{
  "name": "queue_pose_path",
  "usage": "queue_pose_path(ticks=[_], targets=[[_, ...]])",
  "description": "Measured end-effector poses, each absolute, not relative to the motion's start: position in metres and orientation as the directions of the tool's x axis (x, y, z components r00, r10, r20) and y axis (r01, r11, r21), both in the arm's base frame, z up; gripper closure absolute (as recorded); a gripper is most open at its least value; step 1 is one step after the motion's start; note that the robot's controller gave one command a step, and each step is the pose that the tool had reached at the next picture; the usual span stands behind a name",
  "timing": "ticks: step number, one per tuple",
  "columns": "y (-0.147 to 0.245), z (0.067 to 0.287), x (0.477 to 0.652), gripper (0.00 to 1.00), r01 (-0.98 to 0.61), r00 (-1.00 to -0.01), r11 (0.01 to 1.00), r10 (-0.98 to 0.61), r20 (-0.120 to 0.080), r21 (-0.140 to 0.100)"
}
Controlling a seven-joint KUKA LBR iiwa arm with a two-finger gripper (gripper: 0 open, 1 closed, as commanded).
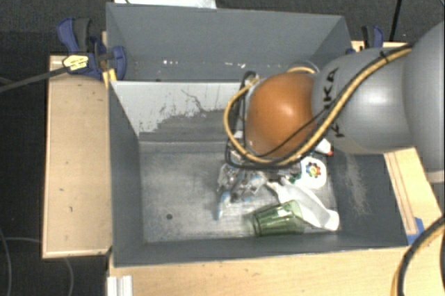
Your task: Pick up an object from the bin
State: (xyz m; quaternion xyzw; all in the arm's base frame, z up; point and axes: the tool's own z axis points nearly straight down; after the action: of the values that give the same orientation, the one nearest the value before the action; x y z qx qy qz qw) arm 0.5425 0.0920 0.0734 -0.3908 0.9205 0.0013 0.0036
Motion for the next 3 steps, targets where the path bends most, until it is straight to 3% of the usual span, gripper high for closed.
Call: queue_pose_path(ticks=[2, 3], targets=[[0.092, 0.077, 0.541, 1.00, -0.719, -0.695, 0.695, -0.719, -0.004, 0.002], [0.091, 0.097, 0.539, 1.00, -0.718, -0.696, 0.696, -0.718, 0.002, 0.005]])
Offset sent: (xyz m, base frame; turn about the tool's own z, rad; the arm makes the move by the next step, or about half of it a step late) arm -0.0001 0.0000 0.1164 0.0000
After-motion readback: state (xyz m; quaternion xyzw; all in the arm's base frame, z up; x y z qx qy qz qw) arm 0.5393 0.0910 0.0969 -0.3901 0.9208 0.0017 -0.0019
